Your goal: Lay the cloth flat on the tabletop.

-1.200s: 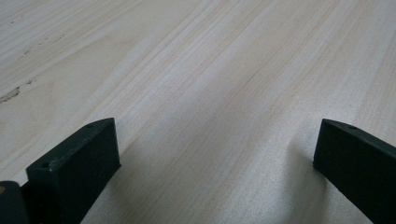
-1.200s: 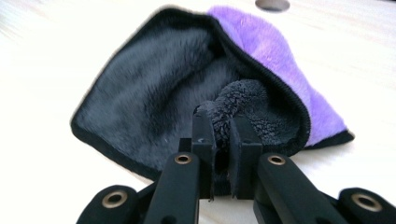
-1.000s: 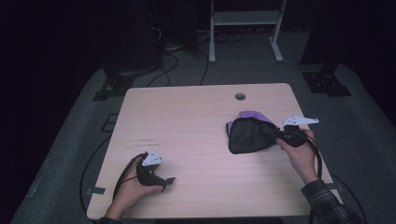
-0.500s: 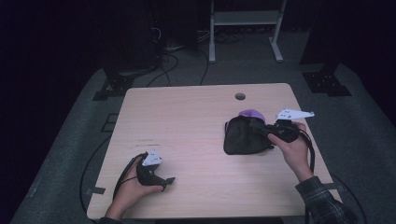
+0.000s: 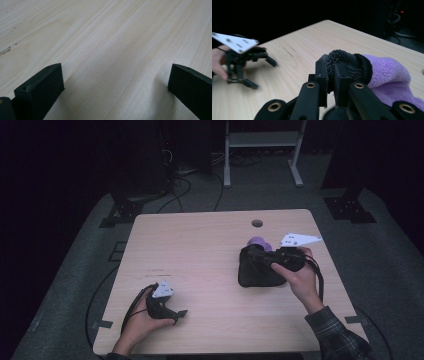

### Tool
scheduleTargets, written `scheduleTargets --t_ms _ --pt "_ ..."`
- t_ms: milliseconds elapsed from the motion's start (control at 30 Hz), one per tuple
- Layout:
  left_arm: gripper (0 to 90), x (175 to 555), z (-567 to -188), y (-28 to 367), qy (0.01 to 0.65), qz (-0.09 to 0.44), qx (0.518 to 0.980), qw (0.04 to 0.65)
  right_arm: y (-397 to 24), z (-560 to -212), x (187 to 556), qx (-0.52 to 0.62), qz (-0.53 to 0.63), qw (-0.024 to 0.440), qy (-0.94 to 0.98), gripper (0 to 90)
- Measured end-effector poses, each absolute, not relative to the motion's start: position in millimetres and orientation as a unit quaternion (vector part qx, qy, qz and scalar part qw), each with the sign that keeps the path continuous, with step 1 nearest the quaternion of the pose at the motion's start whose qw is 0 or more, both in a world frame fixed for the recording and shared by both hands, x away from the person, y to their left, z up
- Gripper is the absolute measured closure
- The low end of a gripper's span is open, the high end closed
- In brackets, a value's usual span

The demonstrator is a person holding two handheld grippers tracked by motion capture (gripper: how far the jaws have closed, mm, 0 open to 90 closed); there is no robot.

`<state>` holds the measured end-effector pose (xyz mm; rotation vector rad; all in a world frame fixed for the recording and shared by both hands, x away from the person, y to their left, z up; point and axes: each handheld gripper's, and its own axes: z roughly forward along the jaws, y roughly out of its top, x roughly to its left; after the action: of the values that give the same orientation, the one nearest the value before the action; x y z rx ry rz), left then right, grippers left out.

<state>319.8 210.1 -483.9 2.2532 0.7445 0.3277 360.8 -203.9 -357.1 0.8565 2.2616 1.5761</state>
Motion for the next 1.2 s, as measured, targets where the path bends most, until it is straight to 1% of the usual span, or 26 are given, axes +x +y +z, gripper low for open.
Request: scheduleTargets --t_ms 167,333,433,500,533,567,600,633,700,767,800,833,867,900,1000,1100,1200 --pt "0.0 319.9 -483.9 210.1 0.289 0.128 0.876 0.365 -175.6 -350.6 357.9 0.261 0.552 0.11 0.785 82.6" --pt "0.0 319.9 -483.8 210.1 0.289 0.128 0.876 0.365 -146.5 -353.6 355.9 0.234 0.55 0.087 0.797 82.6" --pt "0.0 319.9 -483.9 210.1 0.289 0.128 0.876 0.365 -127.1 -359.6 354.7 0.22 0.544 0.072 0.807 82.5" --pt "0.0 319.9 -483.9 210.1 0.289 0.128 0.876 0.365 -113.9 -364.9 355.1 0.211 0.535 0.07 0.815 82.5" --pt "0.0 319.9 -483.9 210.1 0.289 0.128 0.876 0.365 -113.9 -364.9 355.1 0.211 0.535 0.07 0.815 82.5" --pt "0.0 319.8 -483.9 210.0 0.29 0.127 0.876 0.365 -99.8 -373.1 356.3 0.204 0.525 0.062 0.824 82.4" --pt "0.0 319.8 -483.9 210.0 0.29 0.127 0.876 0.365 -99.8 -373.1 356.3 0.204 0.525 0.062 0.824 82.4" --pt "0.0 319.8 -483.9 210.0 0.29 0.127 0.876 0.365 -88.6 -381.4 357.8 0.2 0.515 0.056 0.832 82.3" --pt "0.0 319.7 -483.9 210.0 0.29 0.127 0.876 0.365 -85.0 -384.4 358.4 0.198 0.511 0.055 0.835 82.2" --pt "0.0 319.8 -484.0 209.9 0.29 0.128 0.875 0.365 -73.0 -396.7 360.7 0.198 0.498 0.043 0.843 79.9" --pt "0.0 319.7 -484.1 209.9 0.29 0.128 0.875 0.366 -70.1 -400.2 361.3 0.198 0.494 0.037 0.846 76.5" --pt "0.0 319.7 -484.1 209.9 0.29 0.128 0.875 0.366 -70.1 -400.2 361.3 0.198 0.494 0.037 0.846 76.5" --pt "0.0 319.7 -484.0 209.9 0.29 0.128 0.875 0.365 -67.7 -403.7 361.1 0.195 0.496 0.032 0.845 69.8" --pt "0.0 319.7 -484.0 209.9 0.29 0.128 0.875 0.366 -67.6 -403.2 360.5 0.194 0.496 0.033 0.846 66.8" --pt "0.0 319.7 -483.9 210.0 0.289 0.127 0.876 0.365 -73.2 -396.6 358.3 0.194 0.504 0.038 0.841 61.7" --pt "0.0 319.6 -483.9 210.0 0.29 0.127 0.876 0.365 -81.4 -391.1 357.4 0.195 0.508 0.047 0.837 61.4" --pt "0.0 319.6 -483.9 210.0 0.29 0.127 0.876 0.365 -107.2 -384.9 358.5 0.213 0.509 0.075 0.83 59.7"
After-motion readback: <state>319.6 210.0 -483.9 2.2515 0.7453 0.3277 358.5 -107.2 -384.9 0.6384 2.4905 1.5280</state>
